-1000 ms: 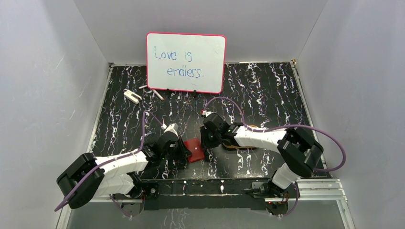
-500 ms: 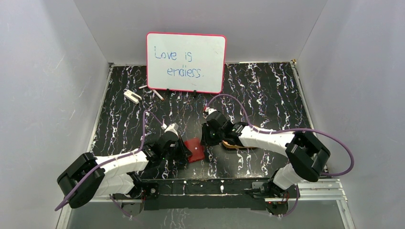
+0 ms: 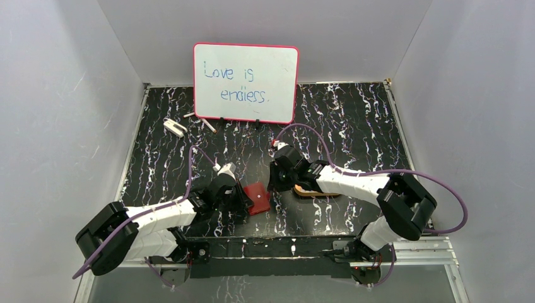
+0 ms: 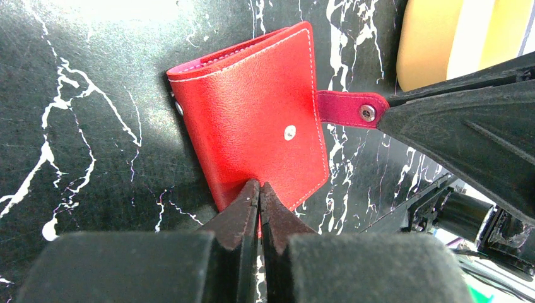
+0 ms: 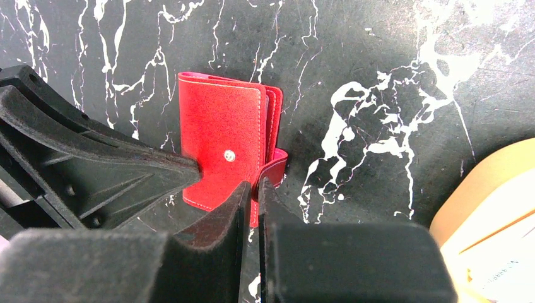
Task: Put the credit cards into the card holder
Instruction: Close the card holder at the center of the board.
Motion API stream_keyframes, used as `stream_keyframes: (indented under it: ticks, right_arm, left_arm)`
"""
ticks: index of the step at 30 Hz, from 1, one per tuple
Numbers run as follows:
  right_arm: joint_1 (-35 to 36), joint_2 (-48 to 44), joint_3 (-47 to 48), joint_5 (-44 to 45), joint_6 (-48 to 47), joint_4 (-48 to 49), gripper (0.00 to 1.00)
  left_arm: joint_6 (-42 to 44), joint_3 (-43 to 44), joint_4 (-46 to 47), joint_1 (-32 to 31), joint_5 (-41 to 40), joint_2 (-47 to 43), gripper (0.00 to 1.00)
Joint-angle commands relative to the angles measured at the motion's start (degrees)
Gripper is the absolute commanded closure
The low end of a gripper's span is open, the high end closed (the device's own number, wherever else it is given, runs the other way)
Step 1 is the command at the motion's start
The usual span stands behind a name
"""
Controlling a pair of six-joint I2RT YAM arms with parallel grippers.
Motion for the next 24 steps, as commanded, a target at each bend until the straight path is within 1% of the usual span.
stream_keyframes:
  ticks: [1,4,7,10,14,16,20,21,24]
  right_arm:
    - [-0.3,-0.7,-0.1,-0.7,-0.5,1.2,0.82]
    - [-0.3,-0.5,-0.1,-0.8,-0.5,1.2,0.8]
    - [-0.4,-0.4,-0.1,-0.8,-0.5,1.2,0.8]
    - [-0.4,-0.3,-0.1,-0.9,-0.6,1.2,0.84]
    - [-0.5,0.1,-0.1,-1.0,-0.6,1.0,0.94]
    - [-0.5,0.1,-0.2,-0.9,-0.6,0.9,0.95]
    - [-0.6,-0.1,-0.2,-0.2,-0.3,0.5,0.8]
    - [-0.6,0.0,-0.1,-0.2,-0.4,0.5,0.78]
    - [-0.6,0.2,-0.1,-0.3,-0.5,0.4,0.79]
  left_arm:
    - [1.4,0.2,-4.1,0.2,-4.2,1.2,1.0]
    - [1.3,0.2,-4.1,0.2,-4.2,1.2,1.0]
    - [1.3,0.2,-4.1,0.2,-4.1,1.2,1.0]
    - [1.3,0.2,-4.2,0.2,-4.2,1.1,1.0]
    - [1.3,0.1,-4.3,0.2,-4.2,0.8,1.0]
    - [1.2,0.0,-4.5,0.2,-4.4,0.6,1.0]
    - [1.2,0.0,-4.6,0.1,-4.4,0.2,1.0]
    - [1.3,-0.1,-4.6,0.1,-4.5,0.2,1.0]
    - [1.3,0.0,-4.5,0.1,-4.4,0.1,1.0]
